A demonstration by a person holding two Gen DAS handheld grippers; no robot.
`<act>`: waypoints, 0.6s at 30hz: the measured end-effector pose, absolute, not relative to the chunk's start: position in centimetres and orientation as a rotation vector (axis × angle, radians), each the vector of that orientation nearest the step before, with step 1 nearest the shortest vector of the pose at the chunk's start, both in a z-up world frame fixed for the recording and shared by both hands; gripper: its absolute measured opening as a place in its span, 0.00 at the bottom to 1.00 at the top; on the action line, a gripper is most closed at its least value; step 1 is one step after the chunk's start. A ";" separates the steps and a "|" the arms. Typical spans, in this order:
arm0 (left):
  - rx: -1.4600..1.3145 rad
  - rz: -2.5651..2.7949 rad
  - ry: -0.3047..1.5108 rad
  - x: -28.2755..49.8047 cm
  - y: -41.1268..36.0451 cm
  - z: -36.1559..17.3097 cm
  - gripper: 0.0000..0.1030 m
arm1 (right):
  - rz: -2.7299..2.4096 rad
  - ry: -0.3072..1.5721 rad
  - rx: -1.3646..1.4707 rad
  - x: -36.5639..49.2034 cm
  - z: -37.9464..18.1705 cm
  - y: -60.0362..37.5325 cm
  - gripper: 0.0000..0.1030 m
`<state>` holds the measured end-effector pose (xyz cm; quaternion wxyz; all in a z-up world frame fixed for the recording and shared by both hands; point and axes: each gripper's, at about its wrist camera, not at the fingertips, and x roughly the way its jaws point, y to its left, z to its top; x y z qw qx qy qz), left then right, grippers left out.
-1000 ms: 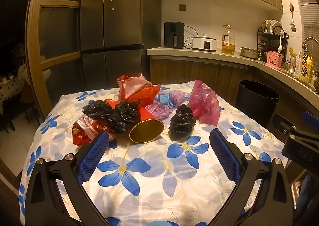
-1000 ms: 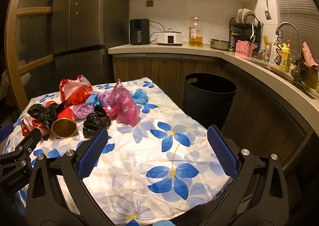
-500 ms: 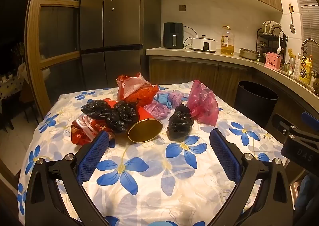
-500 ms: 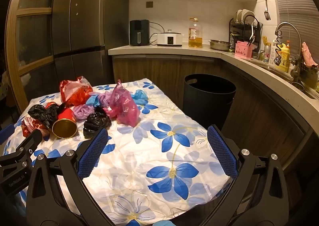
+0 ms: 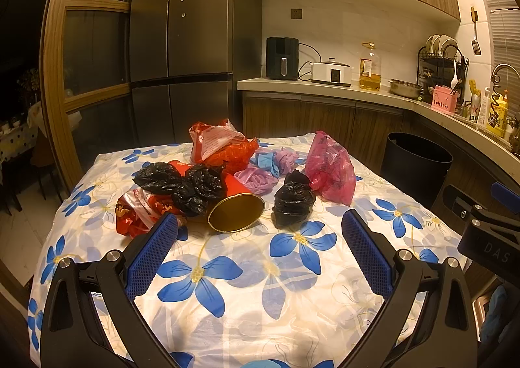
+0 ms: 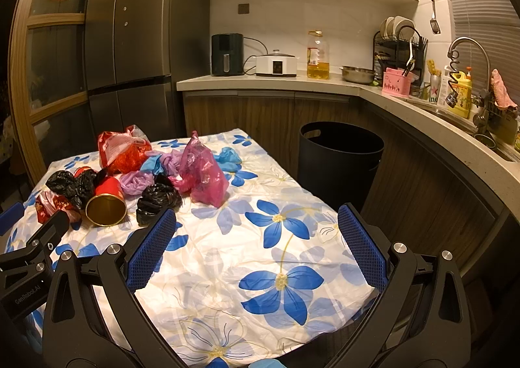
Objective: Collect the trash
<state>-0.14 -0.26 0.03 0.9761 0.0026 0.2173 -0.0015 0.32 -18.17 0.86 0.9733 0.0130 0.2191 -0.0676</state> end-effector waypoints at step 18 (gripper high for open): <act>0.002 -0.003 0.436 -0.2 -0.2 0.0 0.94 | -0.137 0.437 0.028 0.1 0.9 -18.3 0.95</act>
